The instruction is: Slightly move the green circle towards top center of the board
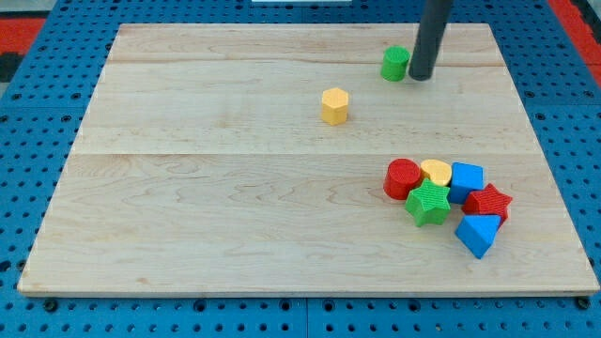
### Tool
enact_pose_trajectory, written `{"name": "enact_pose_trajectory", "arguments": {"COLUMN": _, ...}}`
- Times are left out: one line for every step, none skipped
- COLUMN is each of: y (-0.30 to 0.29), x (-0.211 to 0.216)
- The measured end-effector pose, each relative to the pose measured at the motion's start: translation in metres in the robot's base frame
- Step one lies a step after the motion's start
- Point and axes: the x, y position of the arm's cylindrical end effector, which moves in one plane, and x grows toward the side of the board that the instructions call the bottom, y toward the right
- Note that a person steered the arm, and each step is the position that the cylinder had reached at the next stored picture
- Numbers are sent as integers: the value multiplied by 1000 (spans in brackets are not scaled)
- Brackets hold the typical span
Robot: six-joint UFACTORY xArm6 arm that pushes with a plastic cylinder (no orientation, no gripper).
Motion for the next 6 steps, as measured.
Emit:
{"name": "enact_pose_trajectory", "arguments": {"y": -8, "x": 5}}
{"name": "enact_pose_trajectory", "arguments": {"y": -27, "x": -13}}
{"name": "enact_pose_trajectory", "arguments": {"y": -33, "x": -31}}
{"name": "enact_pose_trajectory", "arguments": {"y": -33, "x": -48}}
{"name": "enact_pose_trajectory", "arguments": {"y": -32, "x": -38}}
{"name": "enact_pose_trajectory", "arguments": {"y": -15, "x": 27}}
